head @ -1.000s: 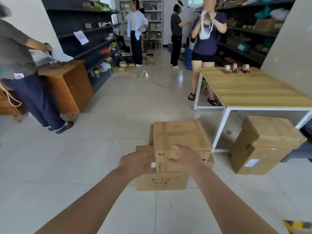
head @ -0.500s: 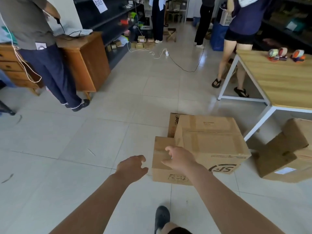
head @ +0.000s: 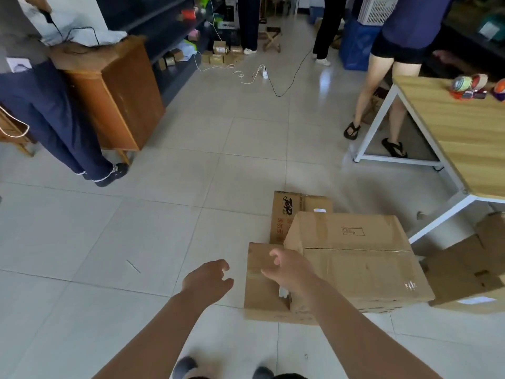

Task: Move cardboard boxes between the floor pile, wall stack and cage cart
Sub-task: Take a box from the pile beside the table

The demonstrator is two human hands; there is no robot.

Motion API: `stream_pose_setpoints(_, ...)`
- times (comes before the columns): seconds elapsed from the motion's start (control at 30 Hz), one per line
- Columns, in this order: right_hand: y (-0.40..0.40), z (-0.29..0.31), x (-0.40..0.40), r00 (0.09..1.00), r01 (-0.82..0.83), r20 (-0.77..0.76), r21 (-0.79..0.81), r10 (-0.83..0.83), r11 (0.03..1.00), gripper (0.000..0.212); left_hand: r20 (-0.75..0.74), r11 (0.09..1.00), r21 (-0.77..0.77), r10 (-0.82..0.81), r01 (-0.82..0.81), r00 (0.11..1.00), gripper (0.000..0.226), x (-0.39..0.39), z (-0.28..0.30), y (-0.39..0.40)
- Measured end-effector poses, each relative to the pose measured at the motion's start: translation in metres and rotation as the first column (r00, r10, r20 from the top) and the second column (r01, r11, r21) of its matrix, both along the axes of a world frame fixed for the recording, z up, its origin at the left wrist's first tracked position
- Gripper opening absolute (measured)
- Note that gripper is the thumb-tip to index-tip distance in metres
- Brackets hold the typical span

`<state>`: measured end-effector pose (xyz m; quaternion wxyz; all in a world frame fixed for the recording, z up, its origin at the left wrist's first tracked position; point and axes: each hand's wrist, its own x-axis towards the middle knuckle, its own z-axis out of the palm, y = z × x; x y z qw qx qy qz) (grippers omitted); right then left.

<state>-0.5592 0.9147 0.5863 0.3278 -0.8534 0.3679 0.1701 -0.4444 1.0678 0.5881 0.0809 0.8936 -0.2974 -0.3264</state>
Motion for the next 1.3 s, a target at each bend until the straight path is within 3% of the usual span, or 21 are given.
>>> stream_pose_setpoints(0.13,-0.02,-0.006,0.027,0.988,0.151,-0.024,0.021,-0.151,0.988,0.054,-0.018,0.996,-0.013,-0.092,0.092,0.996,0.034,0.043,-0.008,-0.032)
stream_pose_setpoints(0.37,-0.04,-0.001,0.034,0.876,0.482,-0.012,-0.031,-0.483,0.876,0.021,0.011,0.926,-0.043,-0.375,0.375,0.927,0.04,0.076,-0.004,-0.105)
stream_pose_setpoints(0.57,-0.049,0.01,-0.032,0.701,0.712,0.066,-0.006,-0.71,0.702,0.048,0.024,0.839,-0.032,-0.543,0.544,0.839,0.039,0.03,0.001,-0.158)
stream_pose_setpoints(0.73,-0.065,0.004,-0.124,0.65,0.76,0.063,-0.032,-0.757,0.649,0.053,0.014,0.808,0.026,-0.59,0.589,0.808,0.039,-0.049,-0.007,-0.184)
stream_pose_setpoints(1.0,-0.116,0.004,-0.274,0.711,0.7,0.024,-0.12,-0.702,0.704,0.051,-0.036,0.833,0.018,-0.552,0.553,0.833,0.045,-0.199,-0.021,-0.226)
stream_pose_setpoints(1.3,-0.203,-0.015,-0.347,0.737,0.676,0.012,-0.062,-0.676,0.735,0.051,0.002,0.833,0.036,-0.552,0.552,0.834,0.043,-0.286,-0.035,-0.313)
